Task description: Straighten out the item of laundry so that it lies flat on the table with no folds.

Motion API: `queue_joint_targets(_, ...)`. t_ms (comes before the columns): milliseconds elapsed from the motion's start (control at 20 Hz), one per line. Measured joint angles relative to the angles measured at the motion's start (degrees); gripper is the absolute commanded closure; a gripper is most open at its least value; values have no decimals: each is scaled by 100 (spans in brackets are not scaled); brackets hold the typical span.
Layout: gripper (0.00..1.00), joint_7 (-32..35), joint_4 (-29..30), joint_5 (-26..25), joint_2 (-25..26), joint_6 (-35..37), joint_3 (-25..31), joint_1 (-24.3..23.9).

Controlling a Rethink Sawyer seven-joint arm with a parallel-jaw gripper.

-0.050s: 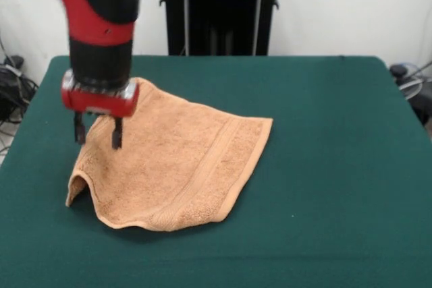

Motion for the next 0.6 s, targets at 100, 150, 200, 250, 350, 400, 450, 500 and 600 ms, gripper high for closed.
queue_joint_targets(100,0,0,-97,-52,256,-171,234,-248)
queue_joint_targets(150,0,0,-123,-71,314,-209,293,-304)
queue_joint_targets(200,0,0,-149,-89,372,-246,351,-359)
queue_joint_targets(250,0,0,-160,-144,360,-230,469,-455)
queue_joint_targets(350,0,0,-164,-183,357,-213,517,-485)
queue_joint_targets(400,0,0,-167,-216,357,-212,536,-498)
queue_joint_targets(450,0,0,-170,-249,356,-210,554,-510)
queue_joint_targets(500,0,0,-173,-282,356,-208,573,-522)
queue_joint_targets(600,0,0,-185,-354,353,-206,589,-523)
